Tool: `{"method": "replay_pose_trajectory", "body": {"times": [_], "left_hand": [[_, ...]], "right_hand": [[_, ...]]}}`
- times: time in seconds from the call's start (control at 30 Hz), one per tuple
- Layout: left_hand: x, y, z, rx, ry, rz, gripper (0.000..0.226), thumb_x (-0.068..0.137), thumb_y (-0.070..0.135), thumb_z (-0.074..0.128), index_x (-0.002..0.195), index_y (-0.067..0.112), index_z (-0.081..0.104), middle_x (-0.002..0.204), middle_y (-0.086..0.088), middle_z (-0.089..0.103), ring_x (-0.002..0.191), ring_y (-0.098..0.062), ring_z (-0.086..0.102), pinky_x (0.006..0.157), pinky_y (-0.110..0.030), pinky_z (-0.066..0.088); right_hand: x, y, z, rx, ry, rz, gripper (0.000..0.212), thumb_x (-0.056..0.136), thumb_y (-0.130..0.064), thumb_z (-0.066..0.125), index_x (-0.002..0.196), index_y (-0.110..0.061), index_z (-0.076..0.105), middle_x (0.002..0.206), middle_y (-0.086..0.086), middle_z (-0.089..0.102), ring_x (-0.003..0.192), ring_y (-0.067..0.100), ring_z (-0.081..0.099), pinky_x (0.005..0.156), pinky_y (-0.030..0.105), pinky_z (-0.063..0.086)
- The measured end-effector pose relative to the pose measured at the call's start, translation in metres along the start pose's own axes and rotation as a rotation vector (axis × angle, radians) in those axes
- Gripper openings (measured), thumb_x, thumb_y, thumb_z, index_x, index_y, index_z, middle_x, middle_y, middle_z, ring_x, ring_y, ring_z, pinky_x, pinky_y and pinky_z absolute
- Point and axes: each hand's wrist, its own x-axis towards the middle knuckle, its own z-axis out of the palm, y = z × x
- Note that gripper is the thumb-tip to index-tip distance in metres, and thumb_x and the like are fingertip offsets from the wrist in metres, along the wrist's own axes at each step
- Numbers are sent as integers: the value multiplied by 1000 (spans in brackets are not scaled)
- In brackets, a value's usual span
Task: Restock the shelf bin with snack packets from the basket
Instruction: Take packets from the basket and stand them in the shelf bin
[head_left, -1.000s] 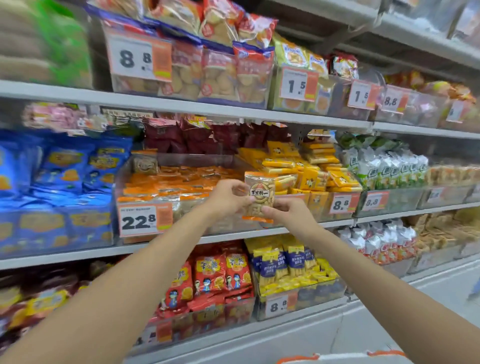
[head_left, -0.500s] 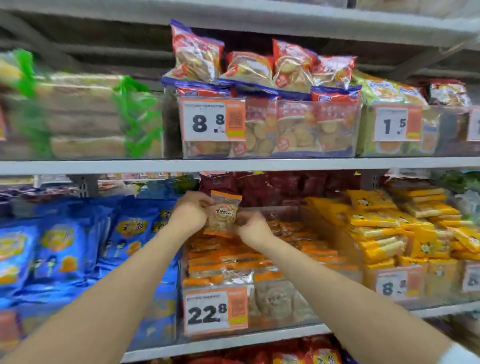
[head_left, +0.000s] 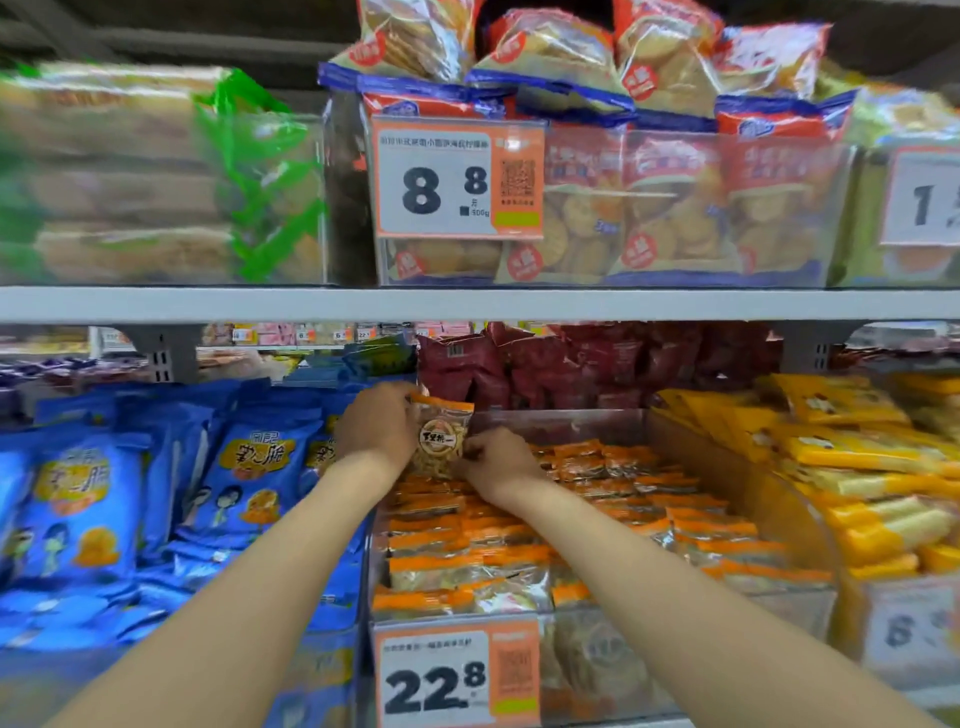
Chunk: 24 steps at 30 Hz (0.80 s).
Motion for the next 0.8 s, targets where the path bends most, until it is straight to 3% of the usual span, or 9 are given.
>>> {"method": "replay_pose_trajectory", "body": {"times": [0.1,0.27,0.33,0.4,0.5,0.6,0.63,0.7,0.8], "left_hand": [[-1,0,-3,34,38,-20,29,98,19,52,125,27,56,105,-2,70,92,-27,65,68,-38,54],[-2,1,-6,226,11,-36,16,96,16,54,97,20,69,92,-3,70,82,-25,65,65,-35,54],[-1,0,-5,225,-3,-44,16,96,18,56,97,21,71,95,-2,71,85,-24,66,66,-33,52],[-1,0,-3,201,-4,-41,17,96,20,56,103,22,71,102,-1,72,91,-24,66,69,-34,52],[-1,-2,-2,199,8,-48,18,97,23,56,107,22,71,105,-1,71,95,-24,66,69,-34,52],[0,-2,-2,280,29,-68,13,93,19,61,101,21,72,100,-1,71,90,-24,66,63,-32,51],[0,-2,-2,304,28,-77,12,92,17,62,99,21,71,99,-1,71,89,-24,66,62,-32,50],[1,-2,-1,320,26,-96,13,91,14,62,99,20,70,98,-2,70,88,-24,66,59,-32,46],[1,-3,1,320,25,-94,14,91,13,61,99,20,70,97,-1,70,87,-23,65,58,-32,42]], "right_hand": [[-1,-4,-3,36,74,-10,9,88,-21,68,94,-14,69,98,5,71,93,22,64,72,27,46],[-2,0,-1,4,10,-18,10,88,-21,69,94,-14,73,101,4,72,98,21,65,84,31,52],[-3,2,-1,21,-35,-12,9,88,-22,70,79,-20,70,92,1,70,91,17,62,78,27,48],[-3,2,-2,45,-39,-1,33,87,-22,71,59,-27,54,73,-5,60,77,13,54,68,24,40],[-3,2,-2,81,-36,2,41,86,-19,71,53,-24,48,59,-9,49,63,7,47,62,25,36],[-2,2,0,101,-39,-3,28,86,-20,72,61,-17,59,64,-7,52,63,7,47,61,24,35],[-1,2,1,105,-40,-7,16,85,-21,73,72,-14,68,71,-6,56,69,8,50,63,22,35],[-1,1,1,109,-53,-6,17,84,-24,74,93,-9,75,82,-6,58,78,8,53,64,19,36],[2,5,1,137,-77,34,13,84,-25,75,72,-23,69,69,-13,54,65,1,48,57,16,33]]}}
